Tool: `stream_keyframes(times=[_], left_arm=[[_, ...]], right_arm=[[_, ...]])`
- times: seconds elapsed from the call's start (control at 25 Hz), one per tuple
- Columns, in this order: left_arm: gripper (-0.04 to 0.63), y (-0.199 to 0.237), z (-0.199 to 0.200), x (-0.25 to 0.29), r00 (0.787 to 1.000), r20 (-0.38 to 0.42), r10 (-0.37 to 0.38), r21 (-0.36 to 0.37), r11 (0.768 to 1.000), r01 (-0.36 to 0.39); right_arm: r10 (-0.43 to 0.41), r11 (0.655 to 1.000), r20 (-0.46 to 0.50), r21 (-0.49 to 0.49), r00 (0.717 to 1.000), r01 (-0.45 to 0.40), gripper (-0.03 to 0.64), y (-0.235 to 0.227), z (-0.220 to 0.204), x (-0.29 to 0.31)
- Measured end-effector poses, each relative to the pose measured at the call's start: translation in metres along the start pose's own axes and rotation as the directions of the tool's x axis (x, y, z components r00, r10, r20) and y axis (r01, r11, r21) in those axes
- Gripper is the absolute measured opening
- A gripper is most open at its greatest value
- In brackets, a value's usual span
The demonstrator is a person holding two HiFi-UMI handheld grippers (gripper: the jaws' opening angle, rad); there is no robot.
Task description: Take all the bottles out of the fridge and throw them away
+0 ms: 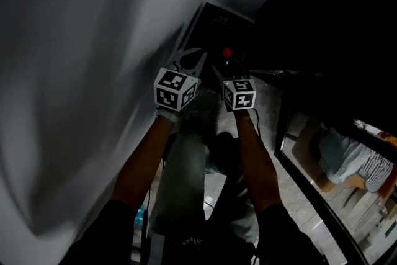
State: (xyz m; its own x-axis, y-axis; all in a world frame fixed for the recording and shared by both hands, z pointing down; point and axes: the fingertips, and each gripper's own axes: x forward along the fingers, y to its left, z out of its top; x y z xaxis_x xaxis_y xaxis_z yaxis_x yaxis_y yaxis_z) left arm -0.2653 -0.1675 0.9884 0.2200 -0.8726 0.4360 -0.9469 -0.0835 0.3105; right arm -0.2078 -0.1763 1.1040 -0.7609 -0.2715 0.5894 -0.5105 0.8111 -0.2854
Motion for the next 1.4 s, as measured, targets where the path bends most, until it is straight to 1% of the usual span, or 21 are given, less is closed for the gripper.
stream_keyframes(times=[0.12,0.16,0.2,0.28,0.4,0.44,0.48,0.6,0.64,0.84,1.0,1.12,1.24,1.4], left_arm=[[0.008,0.000,0.008,0.001,1.000,0.012,0.001,0.006,1.000,-0.001],[0.008,0.000,0.011,-0.002,1.000,0.014,0.003,0.005,1.000,-0.003],[0.008,-0.001,0.014,-0.005,1.000,0.015,0.003,0.004,1.000,-0.003],[0.008,-0.004,0.022,-0.014,1.000,0.015,0.004,0.004,1.000,-0.004],[0.008,-0.014,0.044,-0.035,1.000,0.007,0.010,0.001,1.000,-0.010],[0.008,-0.020,0.054,-0.044,1.000,0.003,0.010,0.002,1.000,-0.010],[0.008,-0.027,0.066,-0.053,1.000,0.000,0.008,0.004,1.000,-0.008],[0.008,-0.050,0.112,-0.085,1.000,-0.002,0.005,0.008,1.000,-0.005],[0.008,-0.059,0.129,-0.099,1.000,0.000,0.003,0.007,1.000,-0.003],[0.008,-0.113,0.223,-0.159,0.999,0.026,-0.021,0.009,1.000,0.021],[0.006,-0.162,0.284,-0.194,0.998,0.031,-0.055,0.028,0.998,0.054],[0.008,-0.201,0.326,-0.223,0.994,0.056,-0.091,0.012,0.996,0.090],[0.008,-0.239,0.362,-0.247,0.989,0.074,-0.129,0.029,0.991,0.127],[0.008,-0.280,0.399,-0.275,0.981,0.091,-0.170,0.048,0.985,0.166]], right_arm=[[-0.025,1.000,-0.033,-0.005,0.999,0.025,0.308,-0.005,-0.007,0.002],[-0.036,0.999,-0.027,-0.002,0.999,0.036,0.308,-0.005,-0.005,0.000],[-0.047,0.999,-0.014,-0.002,0.999,0.047,0.286,-0.005,-0.001,-0.004],[-0.061,0.998,0.016,-0.019,0.998,0.061,0.263,0.000,0.016,-0.015],[-0.076,0.996,0.057,-0.035,0.996,0.078,0.205,0.015,0.052,-0.043],[-0.077,0.996,0.073,-0.030,0.994,0.080,0.177,0.021,0.065,-0.057],[-0.079,0.996,0.089,-0.025,0.993,0.082,0.129,0.028,0.080,-0.073],[-0.092,0.996,0.126,-0.010,0.988,0.094,0.030,0.050,0.127,-0.125],[-0.094,0.995,0.133,-0.004,0.987,0.095,0.015,0.060,0.142,-0.144],[-0.081,0.997,0.168,0.016,0.982,0.079,0.009,0.109,0.226,-0.243],[-0.091,0.996,0.207,0.037,0.974,0.085,0.009,0.137,0.288,-0.322],[-0.122,0.991,0.236,0.090,0.964,0.103,0.009,0.153,0.321,-0.380],[-0.156,0.984,0.266,0.124,0.951,0.127,0.008,0.162,0.353,-0.427],[-0.192,0.976,0.300,0.162,0.935,0.148,0.008,0.168,0.387,-0.482]])
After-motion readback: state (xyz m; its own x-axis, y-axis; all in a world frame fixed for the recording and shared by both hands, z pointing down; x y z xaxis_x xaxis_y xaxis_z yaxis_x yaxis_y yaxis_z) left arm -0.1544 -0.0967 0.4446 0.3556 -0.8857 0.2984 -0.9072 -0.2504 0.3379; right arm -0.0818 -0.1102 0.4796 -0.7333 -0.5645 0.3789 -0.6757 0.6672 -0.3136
